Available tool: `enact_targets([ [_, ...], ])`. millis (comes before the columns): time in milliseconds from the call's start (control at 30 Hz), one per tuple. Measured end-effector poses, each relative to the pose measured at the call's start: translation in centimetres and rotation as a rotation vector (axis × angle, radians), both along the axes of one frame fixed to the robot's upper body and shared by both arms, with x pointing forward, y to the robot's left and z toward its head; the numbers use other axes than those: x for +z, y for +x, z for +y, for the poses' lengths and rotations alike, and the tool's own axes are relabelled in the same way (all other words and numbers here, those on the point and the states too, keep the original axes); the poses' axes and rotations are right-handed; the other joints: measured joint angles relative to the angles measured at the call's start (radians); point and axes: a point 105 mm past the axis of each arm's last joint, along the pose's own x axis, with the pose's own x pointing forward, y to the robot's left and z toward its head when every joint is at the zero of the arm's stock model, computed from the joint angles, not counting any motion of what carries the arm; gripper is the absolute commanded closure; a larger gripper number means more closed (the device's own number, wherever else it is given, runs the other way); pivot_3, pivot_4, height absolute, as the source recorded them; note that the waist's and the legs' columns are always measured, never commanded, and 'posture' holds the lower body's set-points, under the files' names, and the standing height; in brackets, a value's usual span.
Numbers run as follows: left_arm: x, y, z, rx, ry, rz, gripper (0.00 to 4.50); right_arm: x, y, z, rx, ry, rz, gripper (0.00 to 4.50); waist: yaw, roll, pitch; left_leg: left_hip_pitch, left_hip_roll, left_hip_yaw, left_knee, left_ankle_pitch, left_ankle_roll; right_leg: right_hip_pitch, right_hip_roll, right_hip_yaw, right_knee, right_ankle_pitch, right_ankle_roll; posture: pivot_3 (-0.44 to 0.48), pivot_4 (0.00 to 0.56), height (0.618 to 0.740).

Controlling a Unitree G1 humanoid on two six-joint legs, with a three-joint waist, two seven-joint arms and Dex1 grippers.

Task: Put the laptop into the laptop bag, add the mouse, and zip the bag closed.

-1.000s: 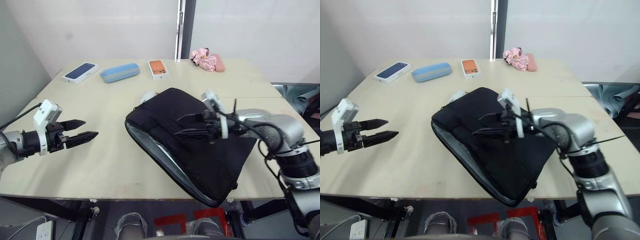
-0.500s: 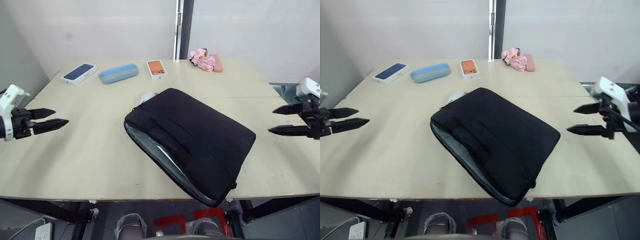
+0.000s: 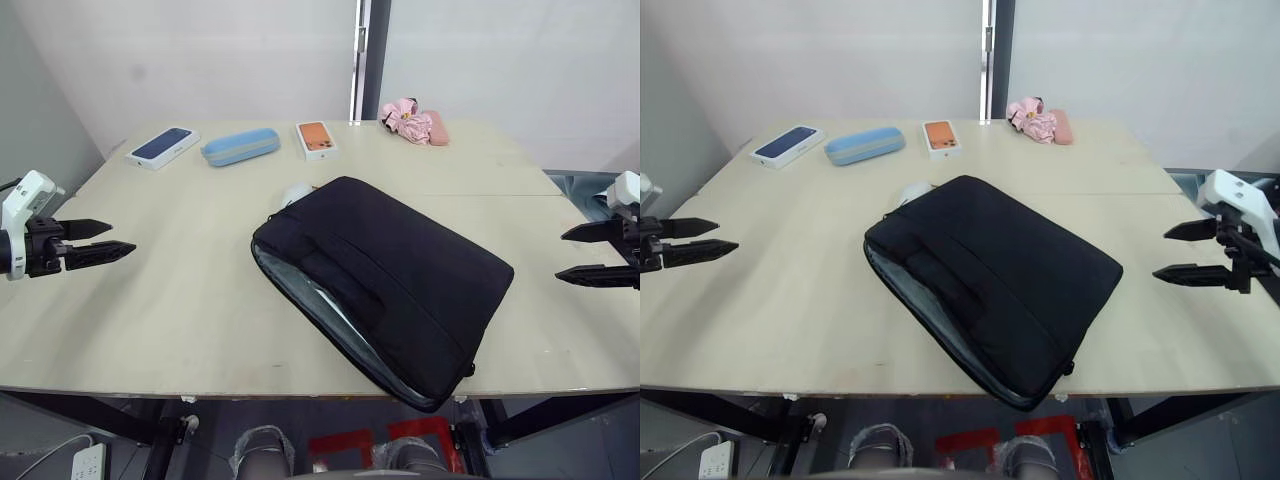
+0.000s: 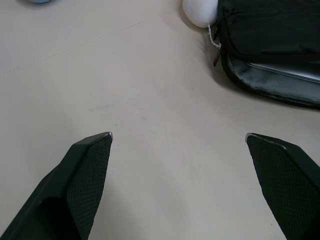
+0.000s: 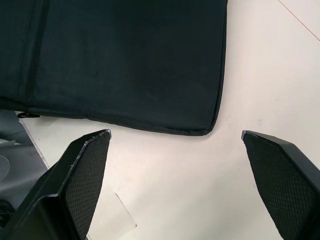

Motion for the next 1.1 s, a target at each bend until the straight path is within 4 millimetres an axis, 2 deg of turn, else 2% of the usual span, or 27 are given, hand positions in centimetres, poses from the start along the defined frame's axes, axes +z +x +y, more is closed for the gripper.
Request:
enact_targets([
  [167, -0.8, 0.3, -0.6, -0.015, -0.027, 0.013, 0.00, -1.7, -0.6, -0.1, -0.013, 0.022, 0.064, 0.10, 0.002, 0.000, 0.000, 0.000, 0.000, 0.000, 0.001, 0.000, 0.000, 0.000, 0.000, 0.000, 0.000, 0.000, 0.000, 0.000, 0.150, 0.740],
  [300, -1.6, 2.3, -2.7, -0.047, -0.077, -0.020, 0.00, -3.0, -1.3, 1.6, 0.012, 0.074, 0.108, 0.10, 0.008, 0.000, 0.000, 0.000, 0.000, 0.000, 0.003, 0.000, 0.000, 0.000, -0.001, 0.000, 0.003, 0.000, 0.000, 0.000, 0.150, 0.740],
  [500, -1.7, 5.5, -7.0, -0.122, -0.178, -0.063, 0.00, -4.7, -2.4, 4.8, 0.001, 0.181, 0.187, 0.10, 0.014, 0.000, 0.000, -0.001, -0.001, -0.001, 0.006, 0.000, 0.001, 0.001, -0.002, 0.000, 0.005, 0.000, -0.001, 0.000, 0.150, 0.740],
  [600, -2.7, 7.3, -9.7, -0.165, -0.225, -0.049, 0.00, -5.9, -3.3, 6.1, -0.034, 0.234, 0.254, 0.10, 0.021, 0.000, 0.000, -0.001, -0.001, -0.001, 0.006, 0.000, 0.001, 0.001, -0.002, 0.000, 0.005, 0.000, -0.001, 0.000, 0.150, 0.740],
  [733, -4.0, 9.1, -12.3, -0.195, -0.258, -0.026, 0.00, -7.1, -4.5, 7.4, -0.075, 0.291, 0.327, 0.10, 0.027, 0.000, 0.000, -0.002, -0.001, -0.002, 0.006, 0.000, 0.001, 0.000, -0.002, 0.000, 0.005, 0.000, -0.001, 0.000, 0.150, 0.740],
  [967, -6.0, 11.8, -15.7, -0.200, -0.301, 0.008, 0.00, -10.1, -6.5, 9.3, -0.148, 0.401, 0.425, 0.10, 0.040, 0.000, 0.000, -0.003, -0.002, -0.002, 0.007, 0.000, 0.001, 0.000, -0.003, -0.001, 0.005, 0.000, 0.000, 0.000, 0.150, 0.740],
  [1100, -7.2, 12.5, -17.3, -0.211, -0.321, 0.037, 0.00, -11.1, -6.8, 10.0, -0.189, 0.457, 0.454, 0.10, 0.040, 0.000, 0.000, -0.003, -0.002, -0.002, 0.006, 0.000, 0.001, 0.001, -0.003, 0.000, 0.005, 0.000, 0.000, 0.000, 0.150, 0.740],
])
